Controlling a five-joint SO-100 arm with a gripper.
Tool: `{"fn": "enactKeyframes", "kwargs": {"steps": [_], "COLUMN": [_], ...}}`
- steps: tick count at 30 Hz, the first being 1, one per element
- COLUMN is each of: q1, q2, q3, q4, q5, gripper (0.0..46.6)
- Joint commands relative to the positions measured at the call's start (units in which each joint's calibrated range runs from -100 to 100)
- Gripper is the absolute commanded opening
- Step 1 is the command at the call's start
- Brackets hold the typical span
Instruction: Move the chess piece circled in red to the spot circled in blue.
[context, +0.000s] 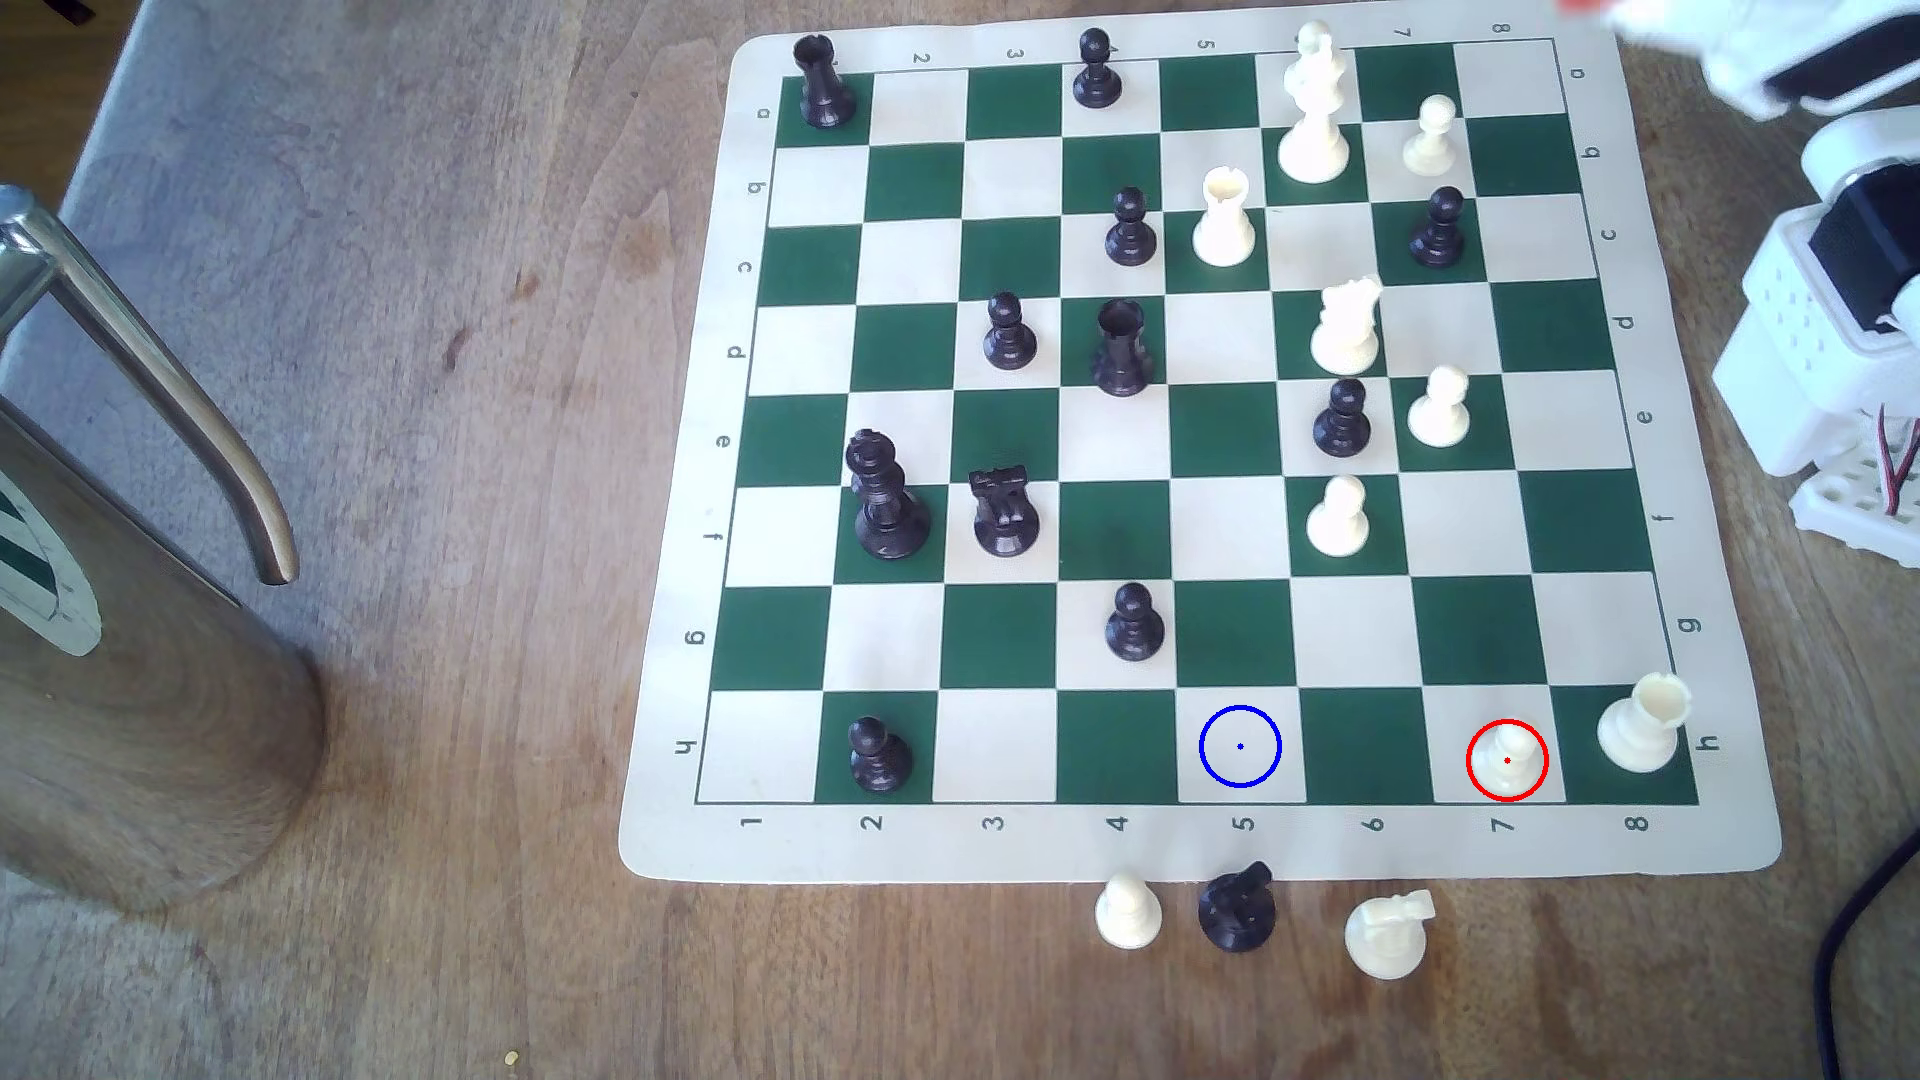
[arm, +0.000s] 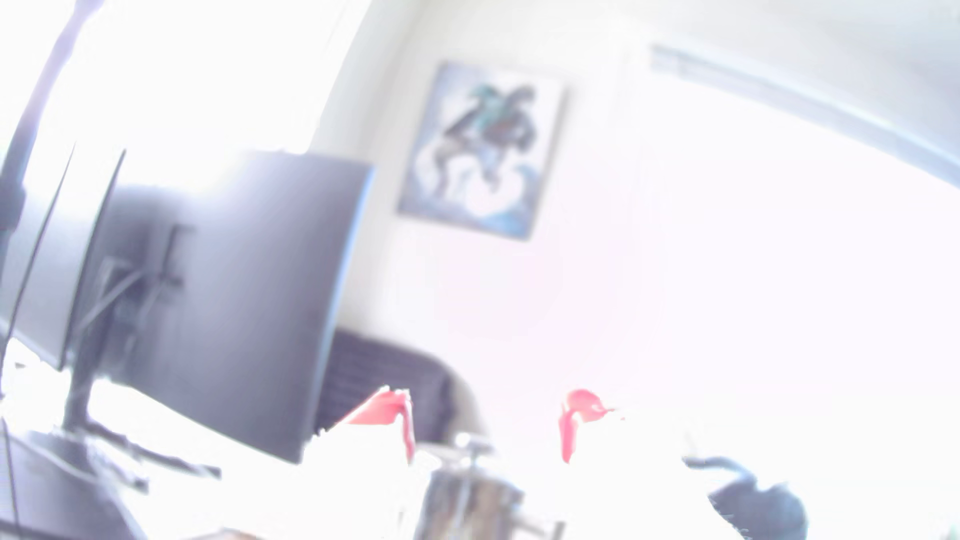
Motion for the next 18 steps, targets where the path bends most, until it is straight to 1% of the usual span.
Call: {"fn": "enactKeyframes", "kwargs": {"steps": [1,2,4,5,6,7,8,9,10,11,12,14,15,18], "q1": [-3.7,-4.7,-5.8,-6.6,-7.2,-7.0,-6.5,-6.2,-5.6,-4.7,-4.2,-4.0,-4.6,-4.8], "q2": [-0.4,-0.1,0.1,1.1,5.2,7.1,9.0,10.8,13.7,19.3,21.3,23.6,24.3,25.7], "q3": [-6.8,-8.6,-9.9,-11.0,-14.7,-16.0,-17.5,-19.0,-21.9,-27.3,-29.1,-30.7,-30.7,-30.5], "q4": [11.1,14.7,18.1,20.4,25.8,27.6,28.9,30.2,32.6,38.6,41.0,45.6,49.3,53.8], "q5": [-0.2,-1.6,-3.7,-4.2,-5.4,-6.2,-7.5,-9.1,-11.5,-15.2,-16.7,-17.8,-18.9,-20.8], "gripper": [16.2,16.2,16.2,16.2,16.2,16.3,16.3,16.3,16.2,15.8,15.8,15.4,15.3,15.2]}}
